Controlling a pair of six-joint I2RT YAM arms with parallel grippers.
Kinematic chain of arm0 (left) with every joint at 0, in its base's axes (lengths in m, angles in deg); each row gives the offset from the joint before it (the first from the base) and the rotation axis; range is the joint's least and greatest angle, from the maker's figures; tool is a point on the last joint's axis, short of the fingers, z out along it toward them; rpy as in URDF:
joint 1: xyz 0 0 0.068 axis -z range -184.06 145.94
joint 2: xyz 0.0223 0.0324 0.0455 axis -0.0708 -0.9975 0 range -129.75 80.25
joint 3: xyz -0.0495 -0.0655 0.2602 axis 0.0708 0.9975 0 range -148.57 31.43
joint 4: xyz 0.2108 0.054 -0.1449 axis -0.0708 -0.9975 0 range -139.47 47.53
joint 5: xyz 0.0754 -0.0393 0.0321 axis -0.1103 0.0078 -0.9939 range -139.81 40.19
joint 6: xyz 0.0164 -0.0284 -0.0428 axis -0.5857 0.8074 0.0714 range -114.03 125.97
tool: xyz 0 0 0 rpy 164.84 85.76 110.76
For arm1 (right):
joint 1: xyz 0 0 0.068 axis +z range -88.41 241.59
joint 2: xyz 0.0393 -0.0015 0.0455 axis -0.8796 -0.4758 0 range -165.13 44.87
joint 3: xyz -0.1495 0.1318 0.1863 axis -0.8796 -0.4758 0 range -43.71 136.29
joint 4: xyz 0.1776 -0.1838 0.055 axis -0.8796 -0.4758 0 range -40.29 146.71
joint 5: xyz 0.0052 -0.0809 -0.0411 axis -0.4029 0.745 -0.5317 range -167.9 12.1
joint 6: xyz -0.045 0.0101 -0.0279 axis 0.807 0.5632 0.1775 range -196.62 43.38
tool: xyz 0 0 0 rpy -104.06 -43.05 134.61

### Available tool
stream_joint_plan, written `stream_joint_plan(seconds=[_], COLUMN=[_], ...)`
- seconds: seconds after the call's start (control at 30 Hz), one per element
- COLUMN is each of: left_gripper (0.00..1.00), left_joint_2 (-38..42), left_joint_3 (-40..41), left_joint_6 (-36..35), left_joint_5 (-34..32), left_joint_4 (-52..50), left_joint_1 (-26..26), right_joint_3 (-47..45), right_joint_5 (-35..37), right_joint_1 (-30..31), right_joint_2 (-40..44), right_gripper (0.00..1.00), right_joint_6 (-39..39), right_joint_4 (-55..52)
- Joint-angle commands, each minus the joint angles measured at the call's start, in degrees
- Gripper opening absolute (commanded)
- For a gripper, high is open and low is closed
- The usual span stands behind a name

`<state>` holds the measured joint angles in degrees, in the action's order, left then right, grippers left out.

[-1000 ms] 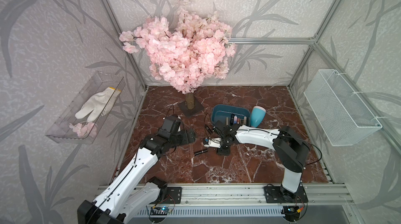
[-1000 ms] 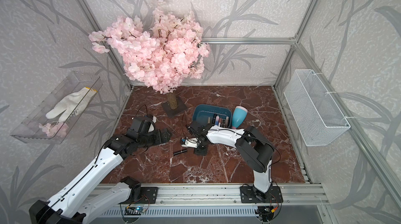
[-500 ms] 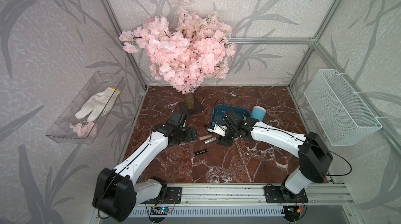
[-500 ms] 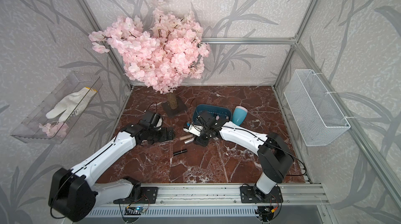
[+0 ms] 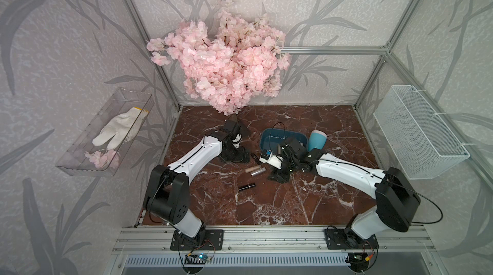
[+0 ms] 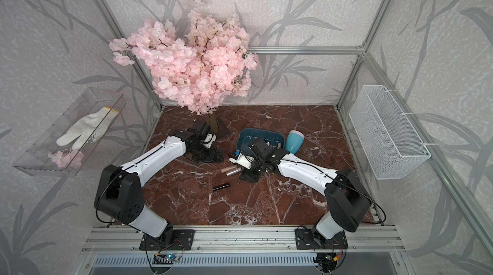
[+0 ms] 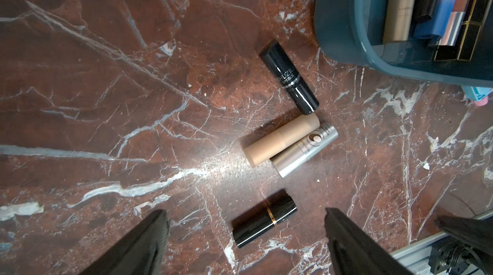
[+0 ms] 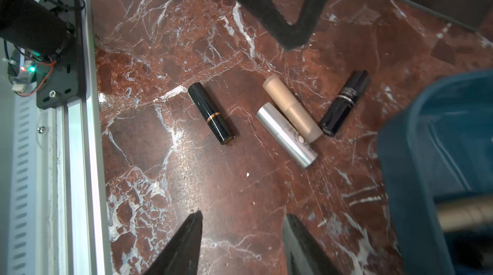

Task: Put the lipstick into the storage box
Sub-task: Pick up the lipstick at the center of the board.

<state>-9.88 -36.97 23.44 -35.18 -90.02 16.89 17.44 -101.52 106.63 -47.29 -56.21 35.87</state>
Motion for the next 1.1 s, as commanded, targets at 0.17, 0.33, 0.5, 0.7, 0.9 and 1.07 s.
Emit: stream_joint_plan(seconds=[0.17,0.33,0.5,0.7,0.9,1.07], left_gripper=[0.95,0.95,0.96,0.96,0.96,0.96], left_joint_2=[9.8,12.7,13.4,13.4,14.1,14.9], left_joint_3=[7.8,8.0,6.3,5.6,6.5,6.9], left_joint_6=[7.6,7.2,6.1,5.1,5.3,5.3], left_joint_5=[-3.5,-3.5,-3.6,-3.3,-2.6,-2.7], left_joint_4=[-0.8,-2.3,-4.3,-5.7,-5.8,-6.2], left_joint_1=[-5.6,-6.6,-6.9,-7.2,-7.2,-7.3], right_joint_3=[17.7,25.2,31.2,35.2,36.9,39.1], right_joint_5=[4.2,8.9,13.1,18.8,23.0,25.4], right_joint_1=[2.2,3.0,3.0,3.2,3.7,3.8], right_joint_2=[-16.1,-22.5,-27.5,-30.0,-31.4,-33.1], right_gripper=[0.53,0.52,0.51,0.50,0.50,0.50], right_joint_6=[1.3,-1.6,-5.6,-8.3,-10.0,-11.0], right_joint_4=[-4.3,-7.8,-12.9,-16.6,-18.0,-19.6])
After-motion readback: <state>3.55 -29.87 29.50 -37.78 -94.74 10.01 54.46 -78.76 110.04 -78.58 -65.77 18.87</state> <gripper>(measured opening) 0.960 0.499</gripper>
